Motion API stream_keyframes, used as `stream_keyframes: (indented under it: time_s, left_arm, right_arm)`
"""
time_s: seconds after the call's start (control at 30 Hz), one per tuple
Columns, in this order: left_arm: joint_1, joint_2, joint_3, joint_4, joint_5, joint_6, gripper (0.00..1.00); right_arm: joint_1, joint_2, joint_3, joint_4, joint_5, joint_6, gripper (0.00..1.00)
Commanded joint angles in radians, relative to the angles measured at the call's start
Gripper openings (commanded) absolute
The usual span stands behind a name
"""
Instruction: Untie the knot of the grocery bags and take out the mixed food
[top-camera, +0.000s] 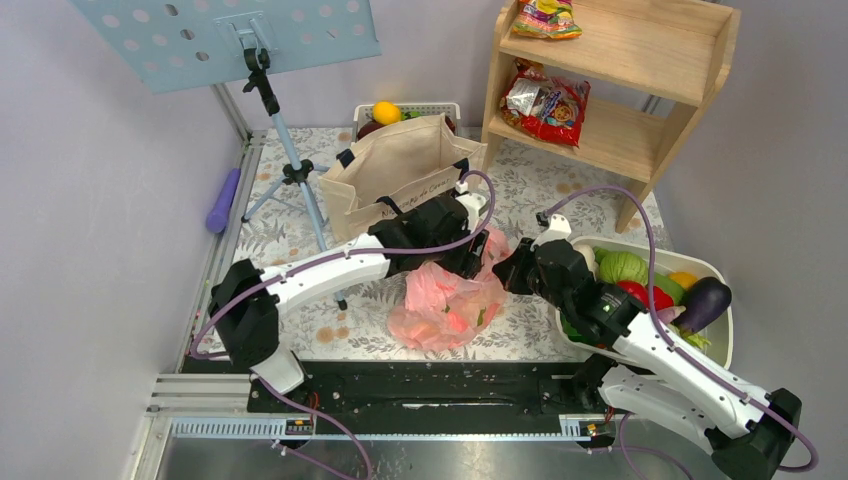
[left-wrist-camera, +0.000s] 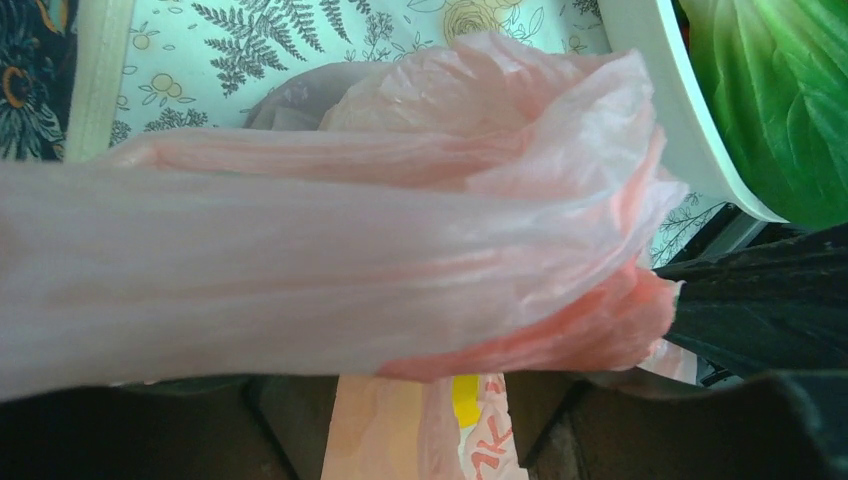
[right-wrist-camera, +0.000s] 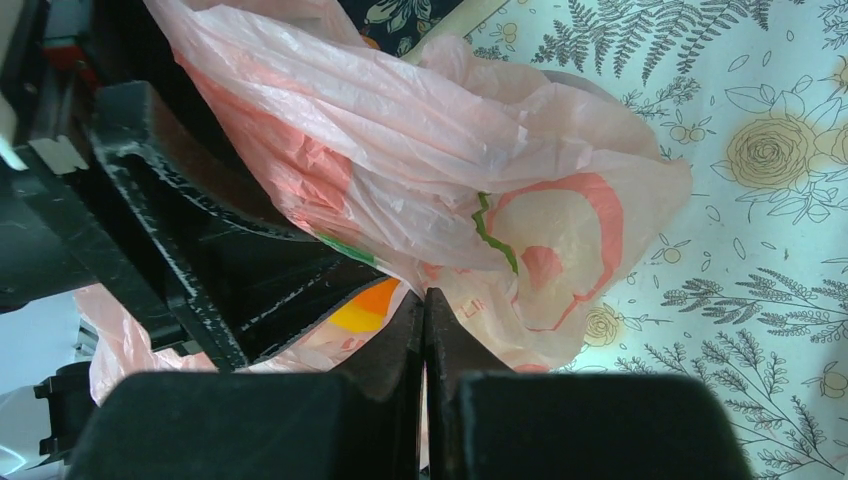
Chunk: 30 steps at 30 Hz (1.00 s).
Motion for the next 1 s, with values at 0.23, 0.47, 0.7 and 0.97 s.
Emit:
stream_keyframes:
  time_s: [0.23,0.47,0.7,0.97]
  left_arm:
    - [0.01,-0.04,0.0,0.006,-0.086,-0.003,0.04]
    - [0.165,-0.213,-0.054,0.054,0.007,-0.067,0.0]
    - [0.321,-0.231,-0.067,0.023,0.207,-0.102,0.0]
    - [0.437,-0.3,-0.084,-0.056,0.164,-0.004,0.0]
  right_arm:
    - [-0.007,-0.044,-0.007,0.028,0.049,-0.018,0.0]
    - [-0.064,-0.077,0.038,-0.102,0.182,-0.06,0.0]
    - [-0.154,-0.065,0.071,-0.118,0.229,-0.149,0.0]
    - [-0.352,0.013,0.143,-0.122,0.118,-0.266,0.0]
